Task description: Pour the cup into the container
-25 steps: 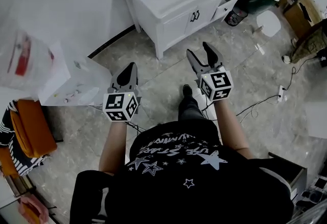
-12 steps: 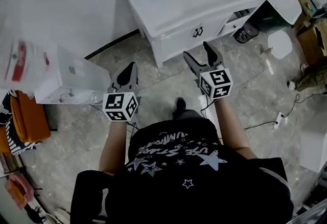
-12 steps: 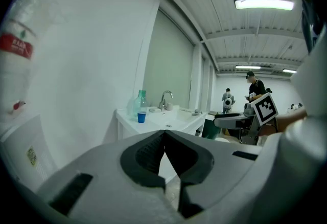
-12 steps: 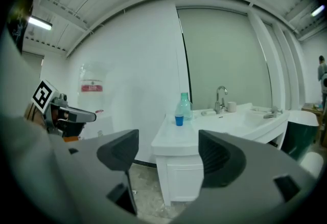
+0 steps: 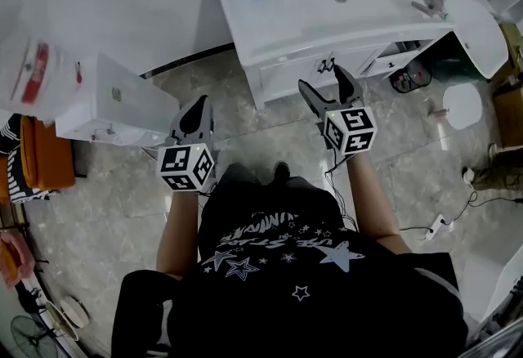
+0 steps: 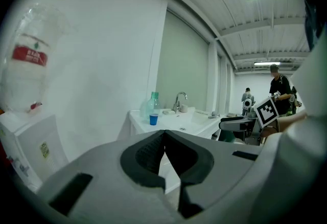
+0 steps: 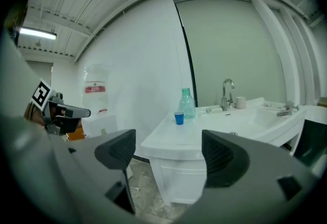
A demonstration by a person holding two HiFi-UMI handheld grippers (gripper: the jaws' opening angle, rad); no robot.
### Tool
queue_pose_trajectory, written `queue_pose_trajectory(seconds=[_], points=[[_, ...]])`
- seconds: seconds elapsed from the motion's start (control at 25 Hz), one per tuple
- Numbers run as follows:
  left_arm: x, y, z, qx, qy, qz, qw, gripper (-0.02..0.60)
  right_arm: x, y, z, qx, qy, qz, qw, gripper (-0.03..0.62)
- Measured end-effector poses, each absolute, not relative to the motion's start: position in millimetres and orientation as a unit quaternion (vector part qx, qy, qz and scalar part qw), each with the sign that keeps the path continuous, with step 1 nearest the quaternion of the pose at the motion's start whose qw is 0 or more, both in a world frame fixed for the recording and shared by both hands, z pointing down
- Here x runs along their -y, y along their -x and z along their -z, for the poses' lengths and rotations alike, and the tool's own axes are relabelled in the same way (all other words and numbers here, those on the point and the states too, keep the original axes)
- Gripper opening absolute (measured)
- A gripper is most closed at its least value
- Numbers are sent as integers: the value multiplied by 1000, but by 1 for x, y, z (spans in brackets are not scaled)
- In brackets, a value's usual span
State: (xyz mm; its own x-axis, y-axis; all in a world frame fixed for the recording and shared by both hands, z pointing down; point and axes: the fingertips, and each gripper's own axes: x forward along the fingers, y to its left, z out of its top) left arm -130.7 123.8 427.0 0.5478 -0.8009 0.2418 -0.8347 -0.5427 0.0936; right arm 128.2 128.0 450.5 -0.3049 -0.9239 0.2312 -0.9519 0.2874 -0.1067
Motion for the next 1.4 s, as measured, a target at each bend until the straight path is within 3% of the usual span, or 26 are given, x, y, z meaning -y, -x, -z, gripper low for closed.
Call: queue_pose_trajectory(seconds=[0.48, 1.4], points=[[-77, 129, -442, 486, -861, -89, 119, 11, -75, -124, -466, 811, -565, -130, 75, 387], [164, 86, -450, 454, -877, -88, 128, 11, 150, -113, -481, 846, -501, -106, 150, 387]])
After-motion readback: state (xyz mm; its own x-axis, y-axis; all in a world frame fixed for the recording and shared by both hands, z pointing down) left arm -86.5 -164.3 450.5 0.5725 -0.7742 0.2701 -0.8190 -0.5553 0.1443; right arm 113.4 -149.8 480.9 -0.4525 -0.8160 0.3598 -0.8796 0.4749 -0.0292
